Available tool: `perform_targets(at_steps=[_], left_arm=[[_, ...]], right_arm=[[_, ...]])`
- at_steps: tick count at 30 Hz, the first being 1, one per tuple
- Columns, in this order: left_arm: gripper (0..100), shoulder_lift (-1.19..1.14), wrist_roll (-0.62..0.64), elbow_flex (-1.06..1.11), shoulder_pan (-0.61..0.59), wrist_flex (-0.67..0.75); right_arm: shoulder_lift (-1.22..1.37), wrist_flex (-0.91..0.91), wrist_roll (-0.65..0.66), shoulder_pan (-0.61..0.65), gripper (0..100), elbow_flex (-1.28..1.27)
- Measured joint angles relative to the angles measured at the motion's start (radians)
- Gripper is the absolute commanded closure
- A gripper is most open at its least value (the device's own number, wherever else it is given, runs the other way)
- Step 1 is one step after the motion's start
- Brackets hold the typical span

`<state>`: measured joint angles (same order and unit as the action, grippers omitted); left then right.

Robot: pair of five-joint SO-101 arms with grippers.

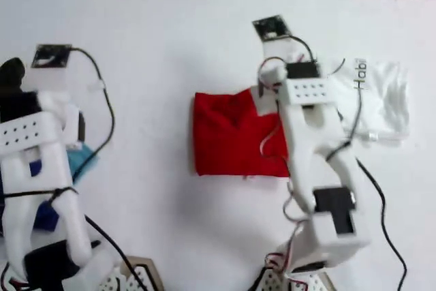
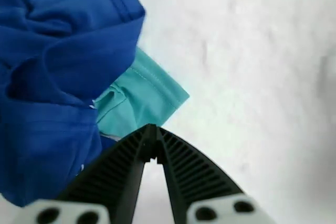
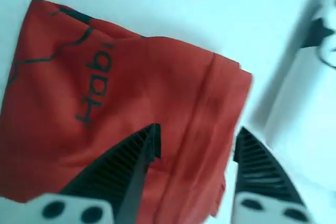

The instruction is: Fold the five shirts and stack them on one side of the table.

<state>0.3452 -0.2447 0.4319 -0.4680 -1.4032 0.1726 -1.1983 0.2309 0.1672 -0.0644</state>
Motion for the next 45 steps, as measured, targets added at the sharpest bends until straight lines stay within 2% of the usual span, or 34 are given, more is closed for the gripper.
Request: perform_targets(at_steps=[10,16,18,21,23,34,40,42,45], left_arm=[[97,0.0,0.003,0.054,-0.003,0.031],[97,0.0,0.003,0.054,-0.003,0.031],[97,0.0,0.003,0.054,-0.003,0.031],[97,0.0,0.002,0.054,-0.003,0.031],[97,0.0,0.003,0.054,-0.003,0.031],[97,0.0,0.002,0.054,-0.003,0.058],[97,0.0,0.002,0.054,-0.003,0.058],[97,0.0,0.002,0.054,-0.003,0.058],[97,0.0,0.002,0.054,-0.003,0.058]], right_arm=[[0.293,-0.141,-0.005,-0.049,79.3,0.361],[0.41,-0.152,0.006,-0.054,79.6,0.456],[0.443,-0.152,0.028,-0.054,83.7,0.479],[0.46,-0.176,0.046,-0.054,98.5,0.52],[0.46,-0.187,0.048,-0.055,96.4,0.554],[0.463,-0.226,0.051,-0.054,97.9,0.769],[0.48,-0.226,0.051,-0.043,97.5,0.798],[0.505,-0.226,0.051,-0.041,93.3,0.795],[0.549,-0.241,0.051,-0.046,81.4,0.795]])
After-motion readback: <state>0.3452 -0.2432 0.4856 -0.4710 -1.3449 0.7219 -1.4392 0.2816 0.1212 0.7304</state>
